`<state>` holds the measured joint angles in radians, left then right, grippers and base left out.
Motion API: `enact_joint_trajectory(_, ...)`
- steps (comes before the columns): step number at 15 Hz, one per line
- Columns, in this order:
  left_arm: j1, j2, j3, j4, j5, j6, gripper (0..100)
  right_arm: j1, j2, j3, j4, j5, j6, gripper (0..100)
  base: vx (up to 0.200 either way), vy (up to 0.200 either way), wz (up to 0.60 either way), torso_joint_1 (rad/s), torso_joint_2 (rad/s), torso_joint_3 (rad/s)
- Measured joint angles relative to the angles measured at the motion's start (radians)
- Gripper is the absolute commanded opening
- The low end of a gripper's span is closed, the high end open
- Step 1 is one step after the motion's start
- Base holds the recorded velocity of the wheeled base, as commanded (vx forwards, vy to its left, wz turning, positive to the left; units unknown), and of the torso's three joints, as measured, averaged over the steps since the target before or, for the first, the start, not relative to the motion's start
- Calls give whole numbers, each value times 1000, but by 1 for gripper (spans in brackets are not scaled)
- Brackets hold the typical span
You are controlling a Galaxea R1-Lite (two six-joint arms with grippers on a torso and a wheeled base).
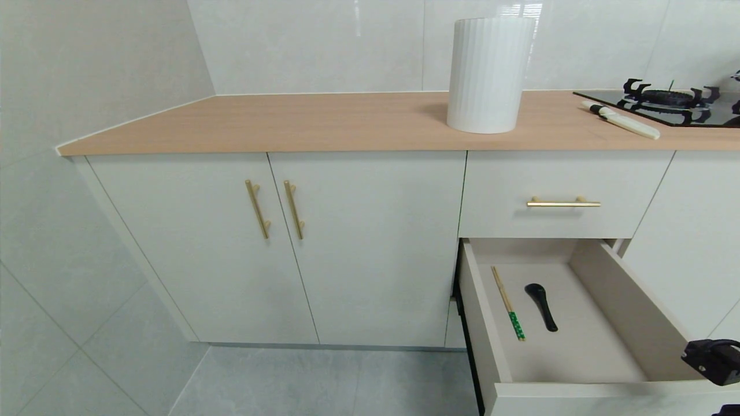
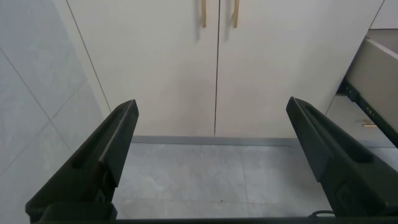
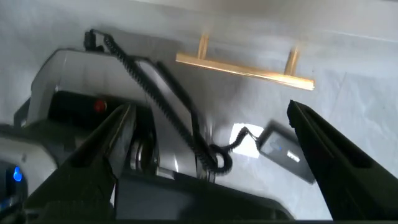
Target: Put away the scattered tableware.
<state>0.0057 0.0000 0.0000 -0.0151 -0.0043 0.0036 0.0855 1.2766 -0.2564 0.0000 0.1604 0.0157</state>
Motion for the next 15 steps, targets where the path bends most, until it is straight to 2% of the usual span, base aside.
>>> enact_joint_trajectory(6, 0, 0, 0, 0, 0, 0, 100, -2, 143, 4, -206, -12, 2, 100, 0, 0, 0, 0, 0, 0)
enact_joint_trajectory(15, 0, 0, 0, 0, 0, 0, 100, -1, 374, -134, -315, -53, 0, 100, 0, 0, 0, 0, 0, 0)
